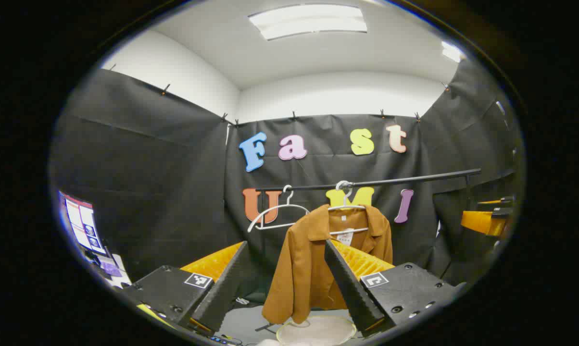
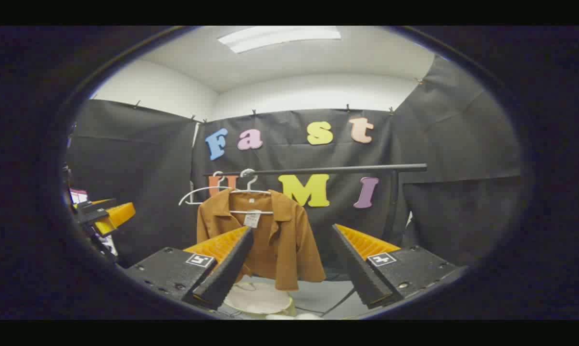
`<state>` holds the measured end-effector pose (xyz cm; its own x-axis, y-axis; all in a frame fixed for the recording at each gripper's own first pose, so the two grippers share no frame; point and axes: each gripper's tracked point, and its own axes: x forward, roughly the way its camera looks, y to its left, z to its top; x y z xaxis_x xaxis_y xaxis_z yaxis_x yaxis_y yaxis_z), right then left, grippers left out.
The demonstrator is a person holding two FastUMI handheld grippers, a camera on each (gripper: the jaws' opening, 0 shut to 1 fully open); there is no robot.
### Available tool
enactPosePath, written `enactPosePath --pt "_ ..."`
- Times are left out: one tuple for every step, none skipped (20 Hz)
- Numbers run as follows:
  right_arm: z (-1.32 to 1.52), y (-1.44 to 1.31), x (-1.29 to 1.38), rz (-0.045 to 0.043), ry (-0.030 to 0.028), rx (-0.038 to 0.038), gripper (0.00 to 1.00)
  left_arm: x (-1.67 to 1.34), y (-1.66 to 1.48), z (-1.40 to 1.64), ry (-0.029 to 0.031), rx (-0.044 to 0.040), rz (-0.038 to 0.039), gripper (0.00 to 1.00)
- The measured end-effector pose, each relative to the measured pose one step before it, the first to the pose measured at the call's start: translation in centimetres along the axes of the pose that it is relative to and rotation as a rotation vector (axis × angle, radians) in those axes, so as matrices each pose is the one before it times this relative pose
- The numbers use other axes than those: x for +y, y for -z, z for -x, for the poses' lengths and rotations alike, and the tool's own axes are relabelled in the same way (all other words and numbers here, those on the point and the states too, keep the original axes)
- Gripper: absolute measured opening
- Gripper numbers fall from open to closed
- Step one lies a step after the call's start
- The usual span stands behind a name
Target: Grasp the clothes on the hanger with both hands and then place them into the laundry hamper below.
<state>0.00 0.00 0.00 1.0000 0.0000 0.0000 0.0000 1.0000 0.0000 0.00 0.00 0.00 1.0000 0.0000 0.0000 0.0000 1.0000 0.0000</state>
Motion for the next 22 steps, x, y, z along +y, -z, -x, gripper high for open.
enactPosePath --pt "0.039 0.033 0.514 0.00751 -0.00358 0.00616 1.0 0.125 0.185 0.067 0.002 0.00531 0.0051 1.0" --pt "0.058 0.077 0.6 0.00538 -0.00291 0.00226 1.0 0.216 0.019 0.113 0.00071 0.0012 0.00429 1.0" --pt "0.054 -0.11 0.322 0.00267 -0.00027 -0.00432 1.0 0.128 -0.042 -0.01 0.00968 -0.00232 0.00242 1.0" --pt "0.196 0.001 0.136 0.00045 0.0015 -0.00258 1.0 0.095 -0.113 0.064 0.00796 -0.00564 0.00085 1.0" --pt "0.015 0.066 0.282 -0.00035 -0.00015 0.0032 0.99 0.304 -0.075 0.052 0.00036 -0.00029 0.00052 1.0" --pt "0.024 0.26 0.32 -0.00015 0.0005 0.00365 1.0 0.428 0.076 0.08 0.0015 0.00085 -0.00068 1.0" --pt "-0.018 0.131 0.071 0.00202 0.00594 0.00496 1.0 0.213 -0.042 0.094 -0.00022 0.004 0.00127 1.0" --pt "-0.052 0.182 0.046 0.0027 0.00321 0.00372 1.0 0.185 0.065 0.039 0.00743 0.00014 0.00245 1.0" --pt "-0.029 0.051 0.026 0.00191 0.0052 0.00309 1.0 -0.026 -0.053 0.174 0.00637 0.0006 0.00129 1.0" --pt "0.105 0.106 -0.112 0.00265 0.00449 0.00307 1.0 -0.011 -0.115 -0.003 0.00972 -0.00405 -0.0011 1.0" --pt "0.002 0.091 0.012 0.00341 0.00363 0.00561 1.0 -0.058 -0.102 -0.007 0.00418 0.0004 -0.00161 1.0" --pt "-0.036 0.204 -0.084 0.00535 0.00595 0.00385 1.0 0.083 0.078 -0.157 0.0016 -0.00017 -0.00245 1.0" --pt "-0.022 -0.028 -0.121 0.00418 0.00726 0.00093 1.0 -0.178 0.025 -0.071 0.01176 -0.00237 -0.00248 1.0" --pt "-0.045 0.069 -0.251 0.00209 0.01126 -0.00086 1.0 -0.41 0.068 -0.146 0.0151 -0.00153 0.00071 1.0" --pt "-0.068 0.061 -0.114 -0.0015 0.00541 0.00411 1.0 -0.07 0.145 -0.052 0.00174 0.00615 0.00295 1.0" --pt "0.068 0.297 0.209 -0.00578 -0.00223 0.00328 1.0 0.28 0.217 0.043 -0.00462 0.00282 0.00286 1.0" --pt "0.051 0.069 0.063 -0.0061 0.00032 0.00149 1.0 0.021 0.052 0.055 0.00377 0.00135 0.00096 1.0" --pt "-0.044 0.155 -0.218 0.00044 0.00405 0.00138 1.0 0.03 0.097 0.118 -0.00366 0.00462 -0.00044 1.0" --pt "0.075 0.124 -0.143 0.00331 0.00112 0.00163 1.0 0.085 0.183 -0.026 -0.00327 0.00579 -0.0019 1.0" --pt "-0.074 0.361 0.062 0.00467 0.00001 0.00416 1.0 -0.147 0.107 0.128 0.0018 0.00431 -0.00092 1.0" --pt "-0.008 0.249 0.044 0.00428 -0.00219 0.00244 1.0 -0.073 0.275 -0.044 0.00387 0.00602 0.00002 1.0" --pt "-0.209 0.392 0.038 0.00384 -0.00486 0.0052 1.0 -0.106 0.28 -0.145 0.00342 0.00406 0.00176 1.0"
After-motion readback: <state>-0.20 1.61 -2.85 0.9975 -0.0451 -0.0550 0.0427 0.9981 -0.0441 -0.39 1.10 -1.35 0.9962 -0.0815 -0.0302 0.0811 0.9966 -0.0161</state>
